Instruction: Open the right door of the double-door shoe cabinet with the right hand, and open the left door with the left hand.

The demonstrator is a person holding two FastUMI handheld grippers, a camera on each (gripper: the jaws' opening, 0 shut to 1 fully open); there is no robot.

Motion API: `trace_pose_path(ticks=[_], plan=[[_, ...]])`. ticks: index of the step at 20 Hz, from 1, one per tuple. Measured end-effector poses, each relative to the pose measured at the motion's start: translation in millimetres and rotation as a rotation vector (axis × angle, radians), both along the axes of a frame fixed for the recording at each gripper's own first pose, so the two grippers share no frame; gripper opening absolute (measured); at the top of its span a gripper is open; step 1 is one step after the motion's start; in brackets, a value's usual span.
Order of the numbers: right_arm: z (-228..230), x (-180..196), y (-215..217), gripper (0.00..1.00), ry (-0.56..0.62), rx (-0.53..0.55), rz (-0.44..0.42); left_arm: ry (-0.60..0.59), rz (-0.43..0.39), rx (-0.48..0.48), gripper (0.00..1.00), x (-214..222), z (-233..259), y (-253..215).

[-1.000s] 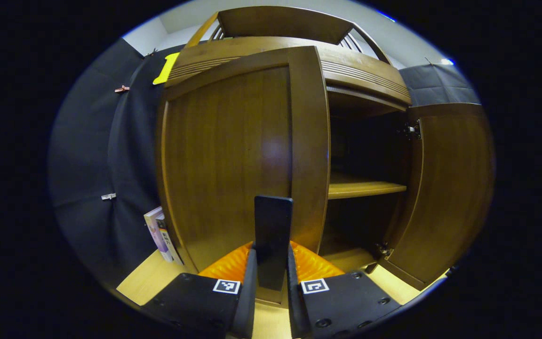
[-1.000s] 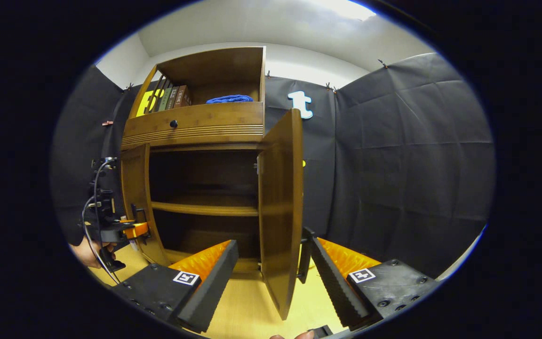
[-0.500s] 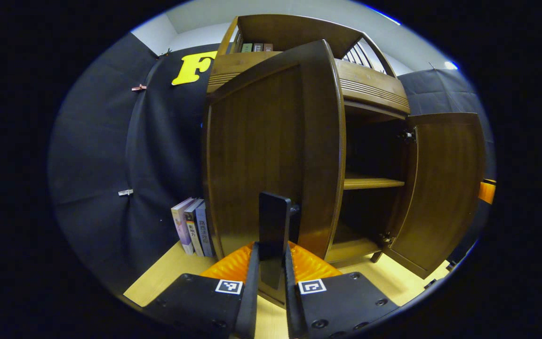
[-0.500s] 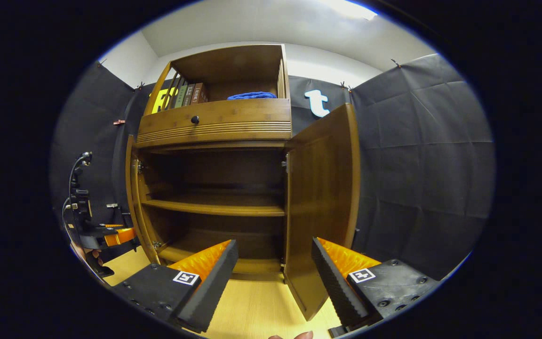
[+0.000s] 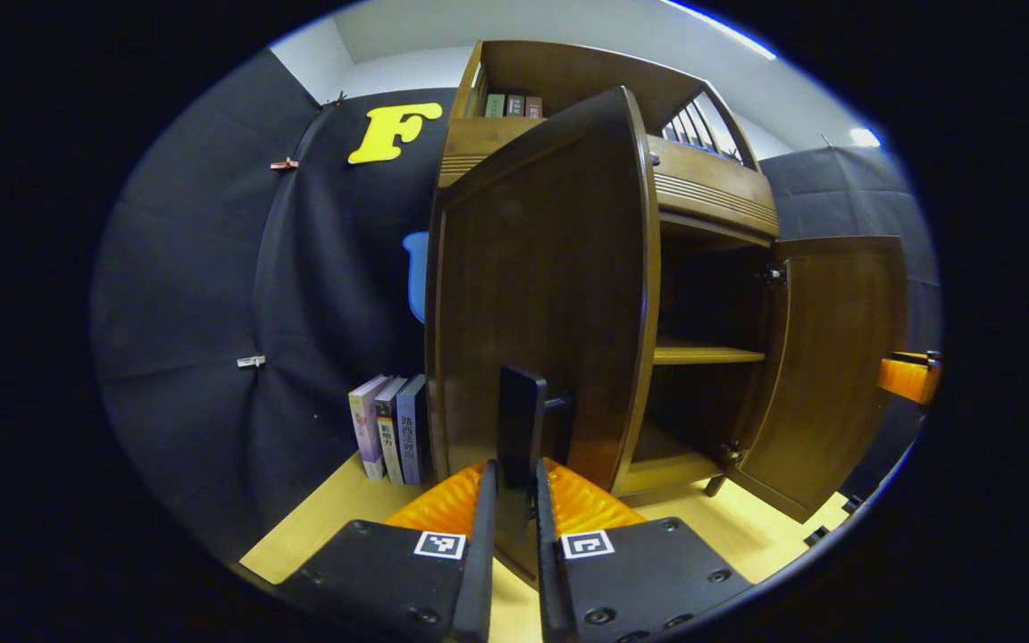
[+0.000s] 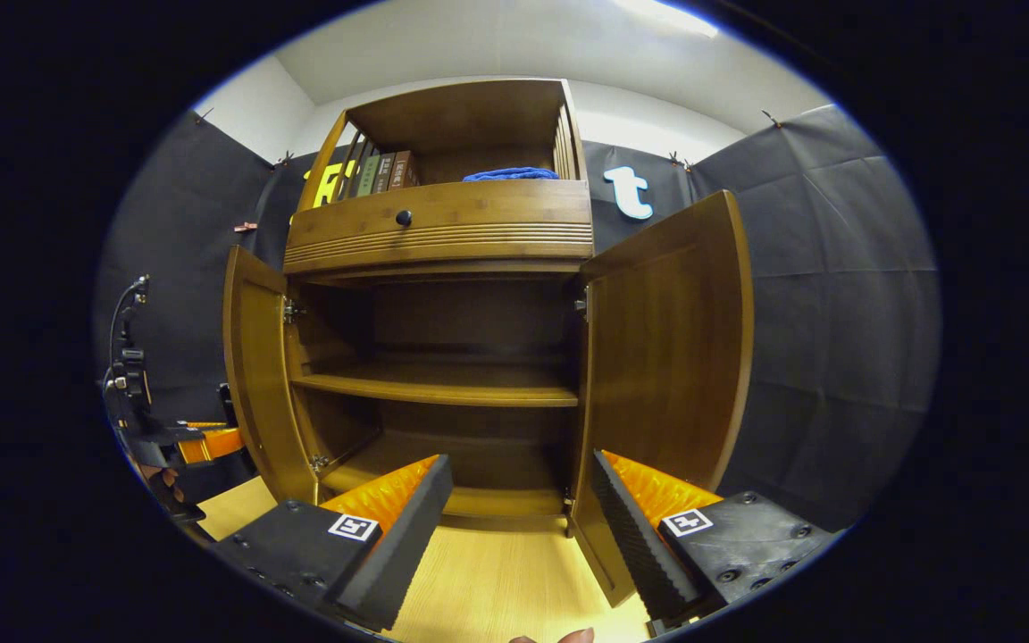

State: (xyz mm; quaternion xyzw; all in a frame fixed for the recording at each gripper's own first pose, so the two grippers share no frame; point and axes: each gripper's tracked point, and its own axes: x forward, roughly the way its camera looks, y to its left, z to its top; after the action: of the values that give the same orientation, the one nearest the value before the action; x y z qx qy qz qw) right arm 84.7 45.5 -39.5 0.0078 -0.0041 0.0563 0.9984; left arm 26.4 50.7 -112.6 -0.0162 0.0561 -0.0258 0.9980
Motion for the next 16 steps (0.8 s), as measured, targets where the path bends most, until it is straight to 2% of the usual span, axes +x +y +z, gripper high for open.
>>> trace_pose_path(ticks=[1,2,3,4,5,7,8,13,14,15,16], plan=[[-0.6,-0.4,2.7,0.95,0.001,0.001,0.005,0.001,0.004,0.007,0.26,-0.7,0.1,2.1],[-1.6,0.1,4.1,1.0,0.002,0.001,0.009,0.0,0.006,0.008,0.24,-0.8,1.4,2.9],[-2.5,-0.4,5.4,1.0,0.003,0.001,0.013,0.002,0.006,0.005,0.24,-0.8,2.0,2.9],[-1.8,0.1,6.9,0.95,0.003,0.001,0.015,0.001,0.006,-0.002,0.25,-1.7,1.9,2.4],[-1.5,0.5,9.5,0.99,0.004,0.0,0.021,0.003,0.006,-0.005,0.24,-2.5,2.6,3.3],[-2.2,1.8,10.8,0.95,0.004,-0.005,0.025,0.003,0.01,0.0,0.26,-2.7,3.0,6.4],[-2.2,2.2,11.3,0.99,0.006,-0.006,0.026,0.002,0.015,0.002,0.26,-3.6,2.9,7.8],[-5.2,3.5,13.0,0.99,0.017,0.005,0.03,0.007,0.062,-0.005,0.25,-7.0,4.0,30.6],[-5.8,3.9,13.8,0.95,0.019,0.004,0.033,0.002,0.071,-0.006,0.25,-6.9,5.8,37.7],[-6.0,3.9,14.4,0.95,0.019,0.002,0.036,-0.01,0.077,-0.006,0.24,-7.1,10.5,45.3],[-6.4,4.1,15.0,0.99,0.019,0.0,0.04,-0.021,0.078,-0.007,0.25,-7.5,15.2,51.4]])
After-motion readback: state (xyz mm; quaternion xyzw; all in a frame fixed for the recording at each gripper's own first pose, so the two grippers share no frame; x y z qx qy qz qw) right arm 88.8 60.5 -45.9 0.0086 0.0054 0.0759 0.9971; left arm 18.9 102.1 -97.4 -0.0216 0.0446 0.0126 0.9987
